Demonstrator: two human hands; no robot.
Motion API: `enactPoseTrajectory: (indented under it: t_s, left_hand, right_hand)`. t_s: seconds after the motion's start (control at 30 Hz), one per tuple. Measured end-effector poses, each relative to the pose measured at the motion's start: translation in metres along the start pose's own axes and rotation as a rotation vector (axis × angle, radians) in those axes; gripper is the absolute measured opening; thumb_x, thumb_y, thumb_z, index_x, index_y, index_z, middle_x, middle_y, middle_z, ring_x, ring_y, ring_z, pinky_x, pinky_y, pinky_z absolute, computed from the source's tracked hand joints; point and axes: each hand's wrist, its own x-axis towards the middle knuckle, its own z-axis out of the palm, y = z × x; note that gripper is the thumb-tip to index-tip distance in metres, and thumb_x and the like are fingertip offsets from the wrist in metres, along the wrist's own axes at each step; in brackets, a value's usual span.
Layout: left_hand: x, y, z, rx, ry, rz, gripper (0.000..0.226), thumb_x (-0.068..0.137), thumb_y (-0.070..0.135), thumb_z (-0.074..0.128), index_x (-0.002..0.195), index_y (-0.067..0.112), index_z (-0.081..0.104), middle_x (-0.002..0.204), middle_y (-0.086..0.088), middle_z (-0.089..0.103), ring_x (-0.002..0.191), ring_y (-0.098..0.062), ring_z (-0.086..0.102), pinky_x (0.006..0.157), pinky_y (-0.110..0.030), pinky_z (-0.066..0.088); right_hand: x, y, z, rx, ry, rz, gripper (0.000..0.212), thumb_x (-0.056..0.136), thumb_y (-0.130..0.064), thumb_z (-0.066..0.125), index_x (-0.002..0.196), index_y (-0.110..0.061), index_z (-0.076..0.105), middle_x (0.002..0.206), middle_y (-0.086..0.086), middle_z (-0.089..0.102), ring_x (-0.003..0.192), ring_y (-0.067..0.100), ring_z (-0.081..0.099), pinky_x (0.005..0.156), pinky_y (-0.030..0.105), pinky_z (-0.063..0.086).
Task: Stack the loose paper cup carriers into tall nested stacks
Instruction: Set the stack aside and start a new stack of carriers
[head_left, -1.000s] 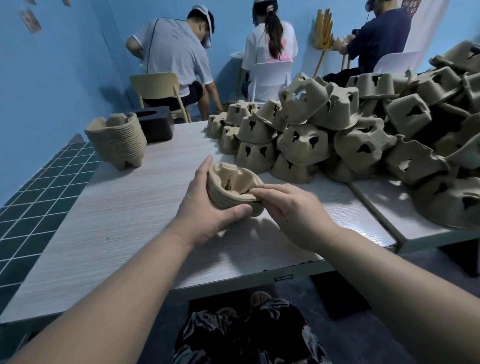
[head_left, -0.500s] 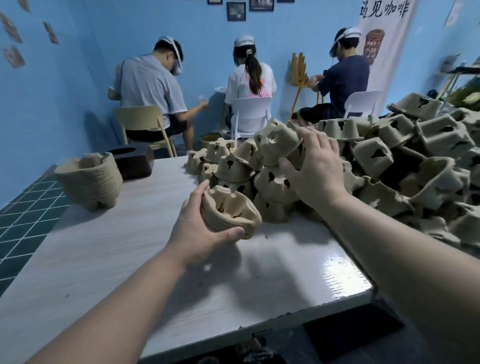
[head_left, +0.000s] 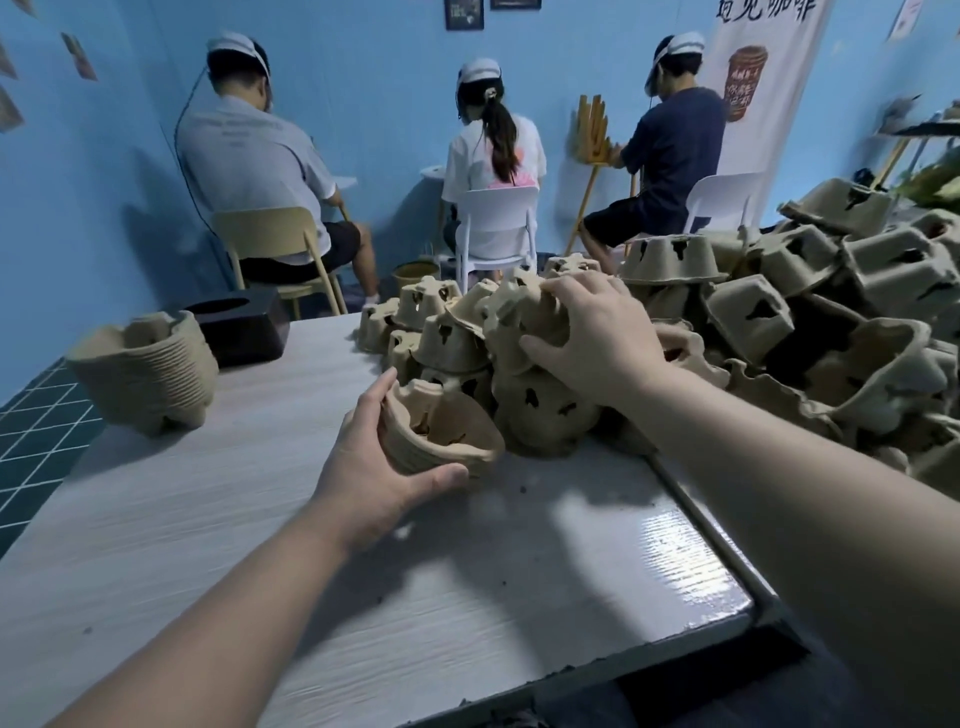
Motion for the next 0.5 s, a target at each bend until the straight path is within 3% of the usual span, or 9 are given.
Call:
enactPoseTrajectory:
  t_s: [0.27, 0.4, 0.5]
  left_hand:
    - [-0.017, -0.003, -0.006, 0.037, 0.001, -0.012, 0.132, 0.031, 0.073, 0.080, 0.147, 0.044, 0.024, 0.148, 0.006, 0.039, 0.134, -0.011, 0.041, 0.115, -0.035, 0.033]
    - [-0.029, -0.001, -0.007, 0.037, 0.012, -0.012, 0.130, 0.034, 0.068, 0.079, 0.149, 0.041, 0.024, 0.148, 0.007, 0.038, 0.134, -0.010, 0.040, 0.112, -0.027, 0.032]
    - [-0.037, 0.000, -0.008, 0.033, 0.008, -0.003, 0.127, 0.035, 0.067, 0.079, 0.148, 0.043, 0.025, 0.146, 0.007, 0.039, 0.134, -0.010, 0.040, 0.113, -0.029, 0.032]
  right_hand:
    - [-0.046, -0.014, 0.019, 0.141, 0.109, -0.182, 0.051, 0.073, -0.029, 0.074, 0.120, -0.013, 0.062, 0.125, 0.011, 0.056, 0.110, 0.036, 0.053, 0.093, 0.041, 0.046]
    - [-0.062, -0.016, 0.022, 0.157, 0.161, -0.249, 0.049, 0.069, -0.023, 0.069, 0.116, -0.010, 0.064, 0.122, 0.015, 0.059, 0.112, 0.039, 0.053, 0.096, 0.045, 0.046]
    - [-0.072, -0.017, 0.021, 0.153, 0.204, -0.319, 0.040, 0.071, -0.021, 0.065, 0.109, -0.008, 0.068, 0.117, 0.013, 0.063, 0.112, 0.037, 0.054, 0.097, 0.048, 0.046]
